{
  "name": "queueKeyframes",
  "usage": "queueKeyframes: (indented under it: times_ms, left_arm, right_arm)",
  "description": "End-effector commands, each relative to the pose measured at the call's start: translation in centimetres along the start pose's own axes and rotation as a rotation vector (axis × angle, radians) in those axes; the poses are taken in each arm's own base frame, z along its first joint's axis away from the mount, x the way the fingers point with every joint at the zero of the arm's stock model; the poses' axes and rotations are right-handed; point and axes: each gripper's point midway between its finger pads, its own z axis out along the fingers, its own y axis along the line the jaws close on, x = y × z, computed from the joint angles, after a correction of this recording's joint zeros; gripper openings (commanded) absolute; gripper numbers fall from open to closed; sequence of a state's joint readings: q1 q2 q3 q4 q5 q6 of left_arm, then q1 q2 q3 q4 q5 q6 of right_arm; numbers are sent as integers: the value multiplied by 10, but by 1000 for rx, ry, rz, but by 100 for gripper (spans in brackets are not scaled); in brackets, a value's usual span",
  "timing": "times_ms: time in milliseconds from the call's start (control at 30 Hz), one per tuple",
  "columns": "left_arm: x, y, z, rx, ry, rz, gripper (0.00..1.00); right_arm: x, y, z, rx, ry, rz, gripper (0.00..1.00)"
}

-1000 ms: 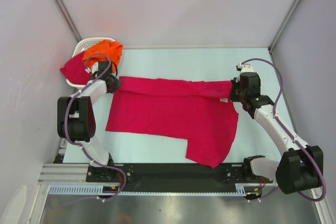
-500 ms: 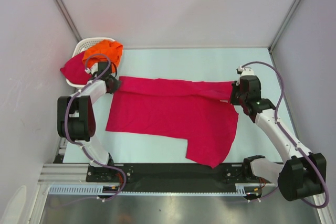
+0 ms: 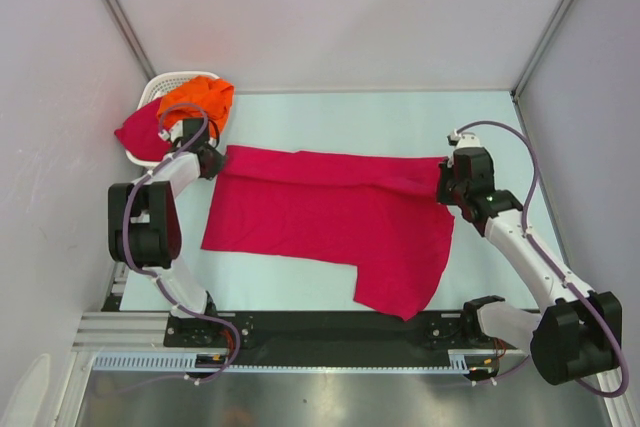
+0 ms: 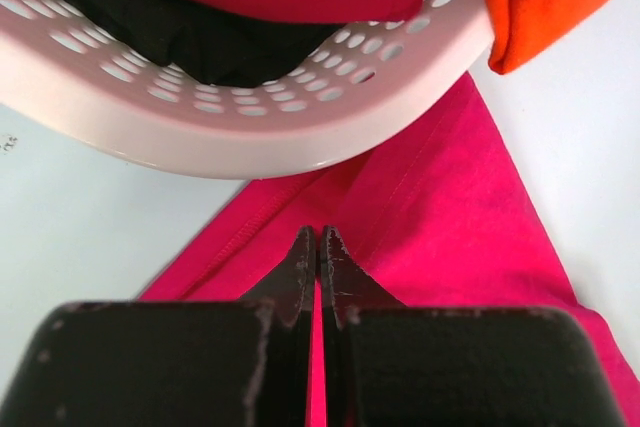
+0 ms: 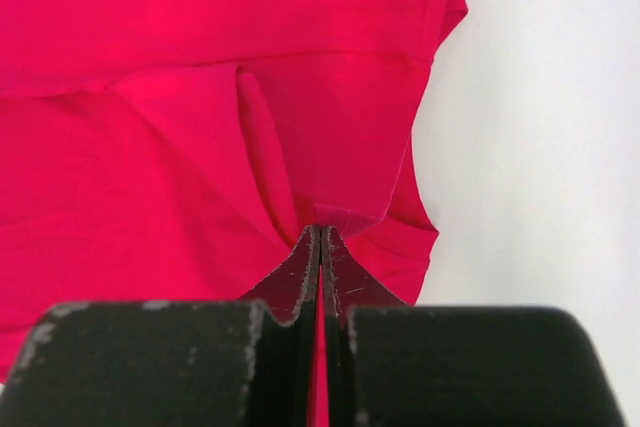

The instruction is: Fold and stack the t-shirts

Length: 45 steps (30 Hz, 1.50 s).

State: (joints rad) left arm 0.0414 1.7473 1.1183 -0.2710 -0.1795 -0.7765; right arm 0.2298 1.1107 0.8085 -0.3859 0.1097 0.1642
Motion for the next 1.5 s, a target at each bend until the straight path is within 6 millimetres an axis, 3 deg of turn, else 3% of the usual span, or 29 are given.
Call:
queueKeyframes:
  times_ms: [0, 367, 900, 1467]
  left_arm:
    - [-7, 4, 4, -6, -19, 21, 0]
    - [-5, 19, 17, -63, -13, 65, 0]
    - [-8, 21, 25, -86, -16, 88, 0]
    - [-24, 15, 26, -84, -44, 124, 0]
  right_arm:
    - [8, 1, 0, 5, 13, 1, 0]
    - [34, 13, 3, -18, 98, 8, 0]
    - [63, 23, 11, -27, 217, -23, 0]
    - [54, 26, -2, -51, 175, -4, 0]
